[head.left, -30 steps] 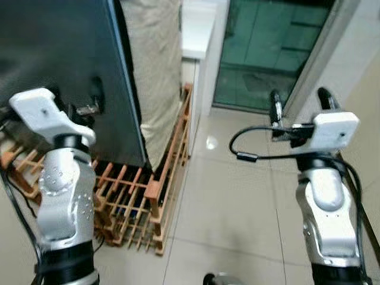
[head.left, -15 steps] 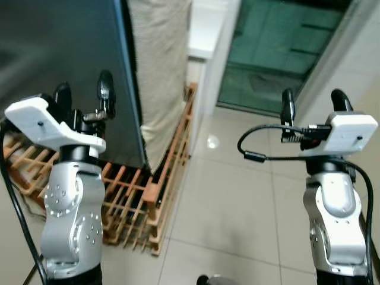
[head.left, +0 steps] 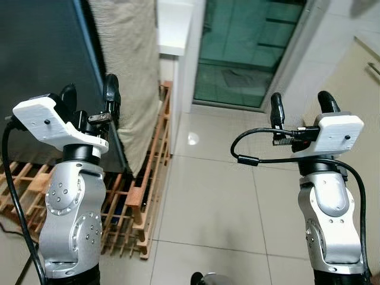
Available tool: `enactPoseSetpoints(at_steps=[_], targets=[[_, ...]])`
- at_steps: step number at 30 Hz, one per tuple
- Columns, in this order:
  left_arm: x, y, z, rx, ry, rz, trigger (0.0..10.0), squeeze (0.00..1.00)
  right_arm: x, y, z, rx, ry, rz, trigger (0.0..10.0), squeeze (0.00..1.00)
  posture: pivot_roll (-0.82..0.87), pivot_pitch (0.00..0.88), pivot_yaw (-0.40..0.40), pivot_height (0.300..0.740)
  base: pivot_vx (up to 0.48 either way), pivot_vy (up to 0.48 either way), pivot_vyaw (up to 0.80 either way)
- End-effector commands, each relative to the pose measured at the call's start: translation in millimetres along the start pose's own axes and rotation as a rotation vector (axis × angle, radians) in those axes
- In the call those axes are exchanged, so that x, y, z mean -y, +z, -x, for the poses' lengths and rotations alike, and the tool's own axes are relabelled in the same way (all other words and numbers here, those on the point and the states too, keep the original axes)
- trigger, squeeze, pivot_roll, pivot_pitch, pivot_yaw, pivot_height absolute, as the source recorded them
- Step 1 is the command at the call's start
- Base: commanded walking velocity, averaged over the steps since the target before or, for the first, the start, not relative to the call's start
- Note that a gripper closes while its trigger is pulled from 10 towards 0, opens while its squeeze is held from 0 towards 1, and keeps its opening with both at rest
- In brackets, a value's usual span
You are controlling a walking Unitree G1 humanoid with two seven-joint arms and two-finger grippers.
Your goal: Restocking fridge
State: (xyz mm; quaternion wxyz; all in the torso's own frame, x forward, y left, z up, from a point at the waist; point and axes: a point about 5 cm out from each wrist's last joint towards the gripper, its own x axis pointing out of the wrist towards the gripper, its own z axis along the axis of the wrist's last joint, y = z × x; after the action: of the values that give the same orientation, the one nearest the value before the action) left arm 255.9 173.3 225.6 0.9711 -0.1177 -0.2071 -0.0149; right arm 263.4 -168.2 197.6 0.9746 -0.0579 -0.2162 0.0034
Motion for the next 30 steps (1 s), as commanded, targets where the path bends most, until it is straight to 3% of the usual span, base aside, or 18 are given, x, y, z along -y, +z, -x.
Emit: enactPoseSetpoints(at_steps=[1,6,9,16,24,30], targets=[[15.8,-12,1.5,-0.079,-0.106,-0.006,10.0,0.00,0.6,-3,-2.4,-0.006,-0.008,-0.002,10.0,0.00,-0.07,0.000,-0.035,0.740,0.000,0.000,0.00],[24.1,-22,1.6,-0.124,-0.157,-0.039,10.0,0.00,-0.1,-5,-3.5,-0.015,-0.012,-0.014,10.0,0.00,-0.08,0.000,-0.028,0.740,0.000,0.000,0.00],[20.8,-32,-6.3,-0.157,-0.126,-0.088,10.0,0.00,-2.6,-10,-5.0,-0.032,-0.008,-0.026,10.0,0.00,-0.09,0.000,-0.013,0.740,0.000,0.000,0.00],[14.2,-37,-11.3,-0.191,-0.082,-0.116,10.0,0.00,-2.6,-13,-5.3,-0.042,-0.016,-0.029,10.0,0.00,-0.09,0.000,0.005,0.740,0.000,0.000,0.00],[22.3,-45,-18.3,-0.213,-0.085,-0.048,10.0,0.00,-1.9,-14,-5.0,-0.043,-0.021,-0.025,10.0,0.00,-0.10,0.000,0.008,0.740,0.000,0.000,0.00],[27.3,-59,-34.5,-0.286,-0.045,-0.004,10.0,0.00,-1.8,-14,-5.3,-0.044,-0.017,-0.022,10.0,0.00,-0.11,0.000,0.005,0.740,0.000,0.000,0.00]])
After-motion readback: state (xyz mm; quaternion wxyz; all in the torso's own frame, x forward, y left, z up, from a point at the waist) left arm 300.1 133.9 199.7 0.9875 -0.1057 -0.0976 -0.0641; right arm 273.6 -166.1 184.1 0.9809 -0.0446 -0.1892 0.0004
